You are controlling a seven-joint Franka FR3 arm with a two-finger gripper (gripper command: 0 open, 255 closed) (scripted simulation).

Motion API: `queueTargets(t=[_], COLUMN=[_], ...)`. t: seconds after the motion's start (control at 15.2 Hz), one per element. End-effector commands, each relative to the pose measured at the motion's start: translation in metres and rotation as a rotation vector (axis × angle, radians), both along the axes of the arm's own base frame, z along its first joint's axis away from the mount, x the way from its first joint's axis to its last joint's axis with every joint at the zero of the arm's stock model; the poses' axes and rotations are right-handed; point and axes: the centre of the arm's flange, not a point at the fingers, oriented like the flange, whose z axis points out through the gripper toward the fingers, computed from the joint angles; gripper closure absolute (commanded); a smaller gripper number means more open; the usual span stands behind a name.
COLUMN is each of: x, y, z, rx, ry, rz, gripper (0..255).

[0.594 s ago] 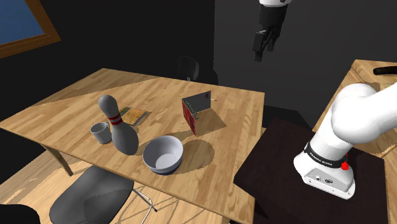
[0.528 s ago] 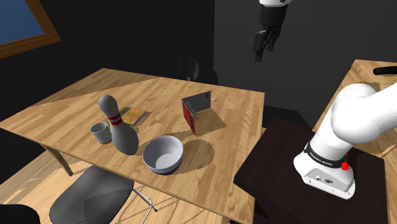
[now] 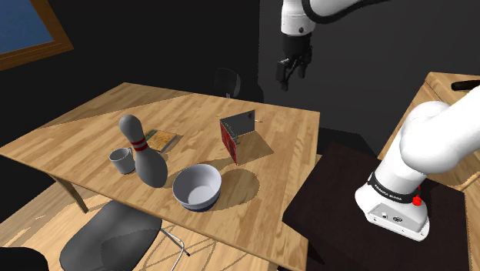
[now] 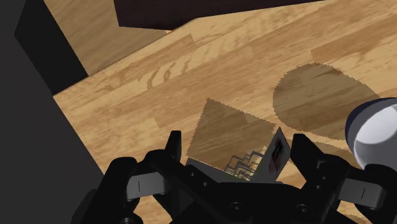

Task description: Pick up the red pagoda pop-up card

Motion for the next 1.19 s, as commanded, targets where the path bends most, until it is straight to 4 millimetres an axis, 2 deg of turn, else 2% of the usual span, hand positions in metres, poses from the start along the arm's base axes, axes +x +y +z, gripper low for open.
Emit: queueTargets(t=[0.0, 0.59, 1.12], x=[0.019, 0.107, 0.188], y=[0.009, 0.039, 0.056], z=[-0.017, -0.097, -0.168], rx=[-0.007, -0.044, -0.076], ry=[0.000, 0.003, 0.006], rz=[-0.023, -0.122, -0.210], gripper=[0, 0, 0])
